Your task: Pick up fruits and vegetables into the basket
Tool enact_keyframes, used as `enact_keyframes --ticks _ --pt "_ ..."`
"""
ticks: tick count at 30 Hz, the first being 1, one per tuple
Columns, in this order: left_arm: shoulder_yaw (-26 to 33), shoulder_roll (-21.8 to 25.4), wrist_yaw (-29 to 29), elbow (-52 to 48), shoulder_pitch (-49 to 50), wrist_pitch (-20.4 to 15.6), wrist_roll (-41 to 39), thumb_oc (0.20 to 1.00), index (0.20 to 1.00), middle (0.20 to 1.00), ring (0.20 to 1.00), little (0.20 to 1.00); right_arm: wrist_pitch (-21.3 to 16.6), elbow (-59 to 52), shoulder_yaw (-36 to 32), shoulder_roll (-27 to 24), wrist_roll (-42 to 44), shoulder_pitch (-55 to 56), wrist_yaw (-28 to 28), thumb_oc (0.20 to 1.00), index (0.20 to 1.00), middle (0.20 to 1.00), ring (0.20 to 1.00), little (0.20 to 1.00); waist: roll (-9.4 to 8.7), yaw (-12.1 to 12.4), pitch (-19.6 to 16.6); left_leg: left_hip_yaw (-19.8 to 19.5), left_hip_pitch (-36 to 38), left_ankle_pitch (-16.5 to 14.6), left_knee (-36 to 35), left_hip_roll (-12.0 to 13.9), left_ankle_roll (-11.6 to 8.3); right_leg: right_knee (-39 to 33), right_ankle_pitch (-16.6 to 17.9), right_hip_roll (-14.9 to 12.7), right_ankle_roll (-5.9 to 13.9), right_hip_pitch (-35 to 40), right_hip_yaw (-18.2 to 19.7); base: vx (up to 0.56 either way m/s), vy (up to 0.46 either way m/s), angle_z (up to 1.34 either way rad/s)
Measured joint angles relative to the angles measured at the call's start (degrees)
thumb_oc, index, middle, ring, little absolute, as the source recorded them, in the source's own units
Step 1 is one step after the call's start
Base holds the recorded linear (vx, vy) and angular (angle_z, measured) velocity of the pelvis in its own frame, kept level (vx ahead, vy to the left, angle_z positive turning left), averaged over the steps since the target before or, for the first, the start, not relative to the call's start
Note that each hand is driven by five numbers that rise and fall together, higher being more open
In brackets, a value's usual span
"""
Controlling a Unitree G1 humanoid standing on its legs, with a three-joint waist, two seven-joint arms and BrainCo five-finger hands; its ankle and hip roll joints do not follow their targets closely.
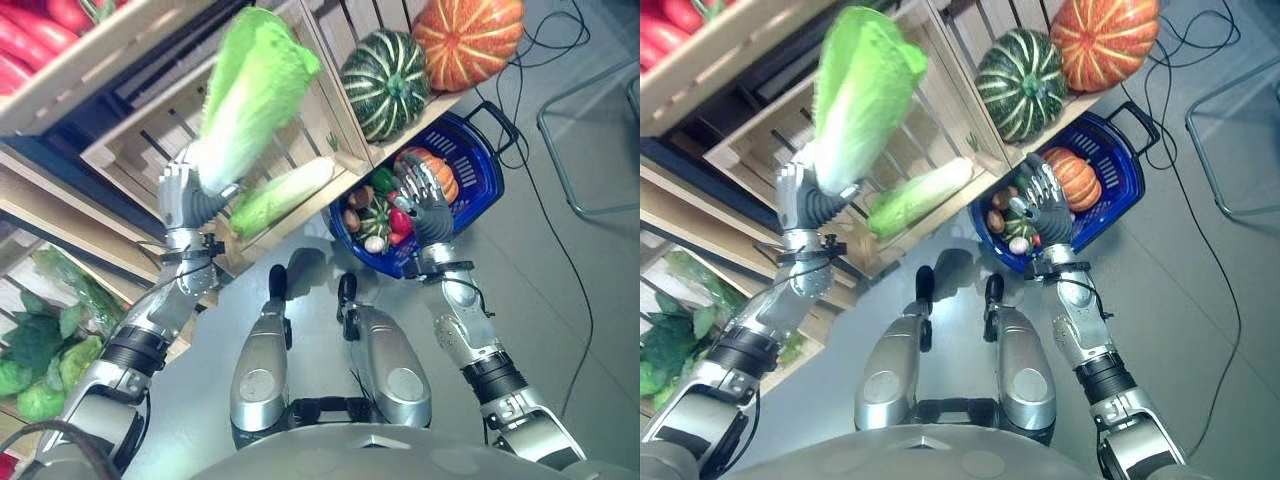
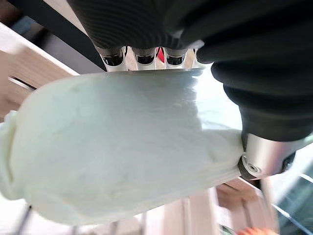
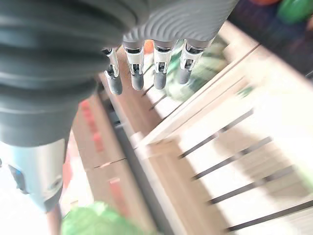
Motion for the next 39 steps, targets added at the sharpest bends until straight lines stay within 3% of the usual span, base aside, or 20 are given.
enact_keyframes --ticks 3,12,18,28,39 --pt "-3.01 -1.72 -4.30 -1.14 0.97 -2.13 -0.79 0.200 0.200 0.200 0.200 0.200 1.00 -0.52 0.26 0.47 6.43 -0.19 3.48 1.000 1.000 1.000 1.000 1.000 0.90 0.32 -5.68 -0.08 1.34 0.02 -1.99 -0.10 0.04 -3.83 0.91 0.18 0.47 2.33 -0.21 0.09 0.010 0.03" --pt "-8.67 -1.42 -14.19 -5.68 4.10 -5.99 -1.79 0.200 0.200 0.200 0.200 0.200 1.66 -0.94 1.30 0.91 15.41 0.58 6.99 1.000 1.000 1.000 1.000 1.000 0.50 0.19 -15.24 0.20 7.74 0.14 -6.56 -0.02 0.30 -14.14 4.08 0.99 1.21 11.11 0.08 0.05 0.010 0.00" --pt "-9.95 0.27 -19.76 -5.91 4.11 -6.85 -3.25 0.200 0.200 0.200 0.200 0.200 3.48 -1.03 1.85 0.74 15.96 0.12 7.56 1.000 1.000 1.000 1.000 1.000 0.33 -0.17 -16.96 0.69 8.41 0.28 -6.83 -0.16 0.50 -17.49 6.10 0.91 1.43 13.04 0.57 0.04 0.005 -0.05" --pt "-9.91 3.86 -26.55 -8.62 4.84 -6.17 -4.27 0.200 0.200 0.200 0.200 0.200 5.28 -1.15 2.98 -2.41 14.80 0.49 7.95 1.000 1.000 1.000 1.000 1.000 0.38 -0.13 -18.74 0.94 8.63 0.38 -6.85 -0.13 0.65 -17.49 6.28 1.05 1.30 13.15 1.07 0.01 -0.002 0.00" --pt "-9.91 6.30 -34.60 -10.32 4.97 -2.49 -6.24 0.200 0.200 0.200 0.200 0.200 8.07 -1.15 3.73 -8.13 7.76 0.74 6.82 1.000 1.000 1.000 1.000 1.000 0.57 -0.05 -20.20 0.97 8.59 0.42 -6.86 -0.12 0.71 -17.49 6.38 1.06 1.31 13.12 1.17 0.00 0.000 0.00"
